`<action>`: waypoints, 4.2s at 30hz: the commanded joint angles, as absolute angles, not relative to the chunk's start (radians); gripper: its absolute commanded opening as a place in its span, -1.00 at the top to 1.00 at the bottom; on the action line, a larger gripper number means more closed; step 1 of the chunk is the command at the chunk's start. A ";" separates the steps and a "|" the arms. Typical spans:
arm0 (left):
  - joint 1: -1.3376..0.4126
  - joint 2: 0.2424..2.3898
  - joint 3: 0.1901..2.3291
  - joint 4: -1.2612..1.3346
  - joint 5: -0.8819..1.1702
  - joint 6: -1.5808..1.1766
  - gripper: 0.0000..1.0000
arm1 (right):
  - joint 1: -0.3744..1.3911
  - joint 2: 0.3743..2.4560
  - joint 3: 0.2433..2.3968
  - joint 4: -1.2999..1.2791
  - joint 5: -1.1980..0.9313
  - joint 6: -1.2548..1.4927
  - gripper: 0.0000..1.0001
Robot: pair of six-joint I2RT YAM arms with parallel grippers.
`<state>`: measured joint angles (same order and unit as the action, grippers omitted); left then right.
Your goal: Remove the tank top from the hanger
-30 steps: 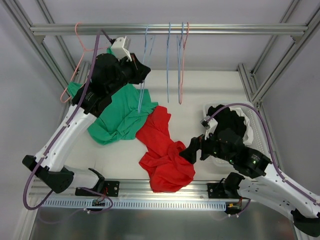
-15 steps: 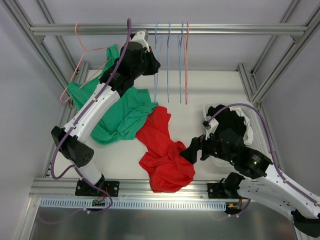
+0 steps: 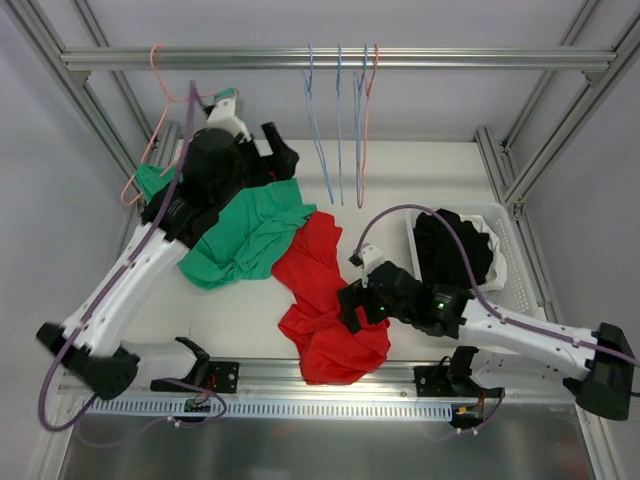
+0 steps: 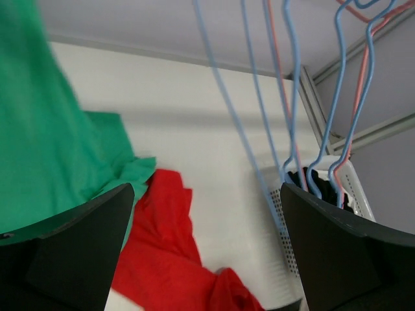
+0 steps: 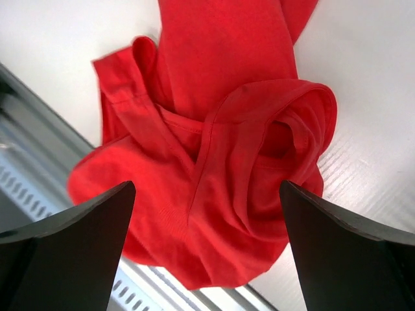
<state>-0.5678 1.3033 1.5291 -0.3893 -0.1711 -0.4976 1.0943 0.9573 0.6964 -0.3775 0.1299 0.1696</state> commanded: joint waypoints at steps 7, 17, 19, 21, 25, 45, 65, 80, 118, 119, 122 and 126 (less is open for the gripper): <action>-0.555 0.760 1.073 -0.498 -0.440 -0.483 -0.97 | 1.114 1.452 0.876 -0.244 0.351 0.115 -0.99; -0.555 0.529 0.957 -0.650 -0.298 -0.374 -0.97 | 1.137 1.715 0.884 -0.140 0.268 0.189 -0.54; -0.555 0.511 0.947 -0.661 -0.256 -0.331 -0.97 | 1.152 1.704 0.865 -0.118 0.317 0.192 0.34; -0.554 0.476 0.910 -0.664 -0.273 -0.311 -0.98 | 1.187 1.625 0.841 -0.107 0.368 0.190 0.96; -0.554 0.398 0.851 -0.666 -0.362 -0.350 -0.97 | 1.252 1.381 0.816 -0.115 0.423 0.173 1.00; -0.551 0.267 0.841 -0.699 -0.558 -0.423 -0.97 | 1.296 0.778 1.305 -0.587 0.389 -0.072 0.99; -0.551 0.239 0.841 -0.706 -0.555 -0.433 -0.97 | 1.180 0.882 1.713 -1.045 1.151 -0.207 0.99; -0.551 0.241 0.839 -0.706 -0.529 -0.433 -0.97 | 0.169 1.018 1.289 -0.714 0.267 -0.247 1.00; 0.063 1.202 1.966 -0.936 -0.223 -0.238 -0.97 | 0.035 0.594 1.043 -0.667 -0.327 -0.026 -0.99; 0.077 1.218 1.980 -0.933 -0.204 -0.223 -0.97 | 0.035 0.578 1.014 -0.626 -0.501 -0.011 -0.99; 0.133 1.363 2.068 -0.910 0.005 -0.141 -0.97 | 0.037 0.563 0.928 -0.494 -0.801 0.057 -0.99; 0.155 1.489 2.166 -0.902 0.253 -0.052 -0.97 | 0.043 0.535 0.879 -0.431 -0.900 0.075 -0.99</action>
<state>0.1413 1.4269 2.1098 -0.9005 -0.0124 -0.1596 0.0410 0.5629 0.8841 -0.5758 -0.6403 0.0357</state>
